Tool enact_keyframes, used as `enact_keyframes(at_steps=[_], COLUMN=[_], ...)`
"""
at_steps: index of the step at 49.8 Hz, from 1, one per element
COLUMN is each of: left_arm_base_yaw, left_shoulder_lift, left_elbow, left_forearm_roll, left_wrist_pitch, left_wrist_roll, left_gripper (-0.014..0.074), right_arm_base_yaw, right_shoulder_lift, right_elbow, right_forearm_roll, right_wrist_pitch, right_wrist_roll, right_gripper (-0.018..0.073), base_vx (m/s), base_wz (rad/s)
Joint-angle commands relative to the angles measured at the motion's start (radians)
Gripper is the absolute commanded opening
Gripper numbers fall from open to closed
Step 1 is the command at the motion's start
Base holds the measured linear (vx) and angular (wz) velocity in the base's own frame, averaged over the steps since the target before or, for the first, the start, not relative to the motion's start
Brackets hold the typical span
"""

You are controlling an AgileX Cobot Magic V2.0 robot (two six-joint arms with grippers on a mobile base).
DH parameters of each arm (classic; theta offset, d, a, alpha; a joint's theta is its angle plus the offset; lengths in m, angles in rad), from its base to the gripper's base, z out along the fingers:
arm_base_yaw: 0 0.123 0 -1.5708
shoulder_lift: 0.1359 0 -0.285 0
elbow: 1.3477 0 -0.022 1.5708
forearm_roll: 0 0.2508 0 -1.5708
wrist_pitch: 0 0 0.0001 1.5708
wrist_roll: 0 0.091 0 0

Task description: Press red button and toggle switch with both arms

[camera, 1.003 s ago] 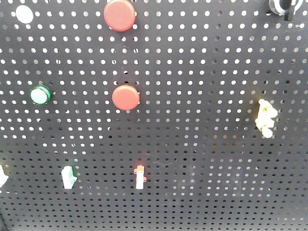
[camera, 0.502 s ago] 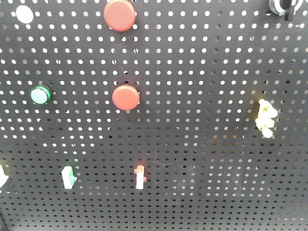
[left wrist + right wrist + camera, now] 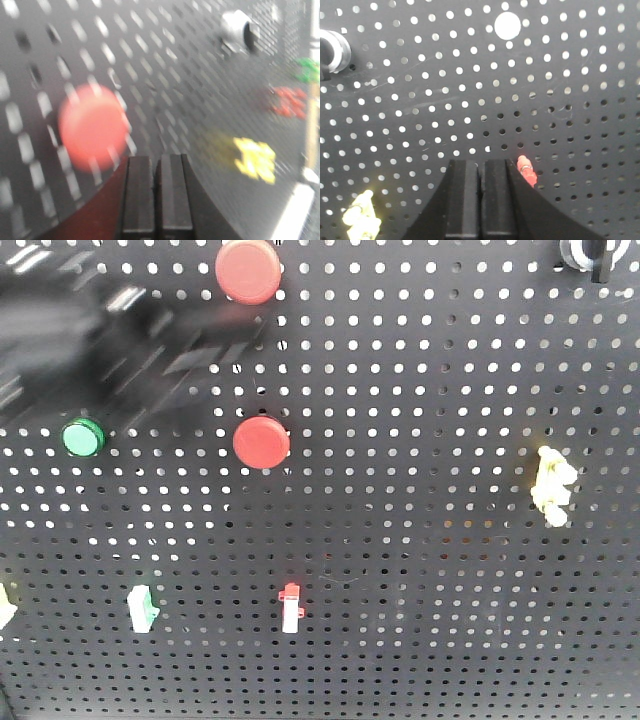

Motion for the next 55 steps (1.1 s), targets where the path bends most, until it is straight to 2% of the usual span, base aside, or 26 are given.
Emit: enact_keyframes(at_steps=[1, 20, 35, 43, 55], left_arm_base_yaw=[-0.006, -0.006, -0.002, -0.002, -0.005], left_shoulder_lift=[0.008, 0.027, 0.087, 0.070, -0.044], left_elbow=[-0.076, -0.085, -0.085, -0.085, -0.084], left_forearm_roll=[-0.040, -0.036, -0.032, -0.032, -0.023], left_wrist_pitch=[-0.074, -0.240, -0.262, -0.233, -0.119], left_wrist_roll=[-0.003, -0.003, -0.013, -0.011, -0.009], left_gripper=[0.0001, 0.0001, 0.0001, 0.0001, 0.0001], right_arm_base_yaw=[-0.006, -0.006, -0.006, -0.006, -0.006], right_shoulder_lift=[0.011, 0.011, 0.011, 0.011, 0.004], right_elbow=[-0.029, -0.029, -0.029, -0.029, -0.029], right_forearm_roll=[-0.003, -0.003, -0.003, -0.004, 0.018], right_wrist_pitch=[-0.082, -0.082, -0.067, -0.049, -0.009], right_wrist_roll=[-0.040, -0.053, -0.054, -0.062, -0.098], right_gripper=[-0.0003, -0.0003, -0.0003, -0.0003, -0.0003], base_vx=[0.00, 0.00, 0.00, 0.00, 0.00], base_wz=[0.00, 0.00, 0.00, 0.00, 0.00])
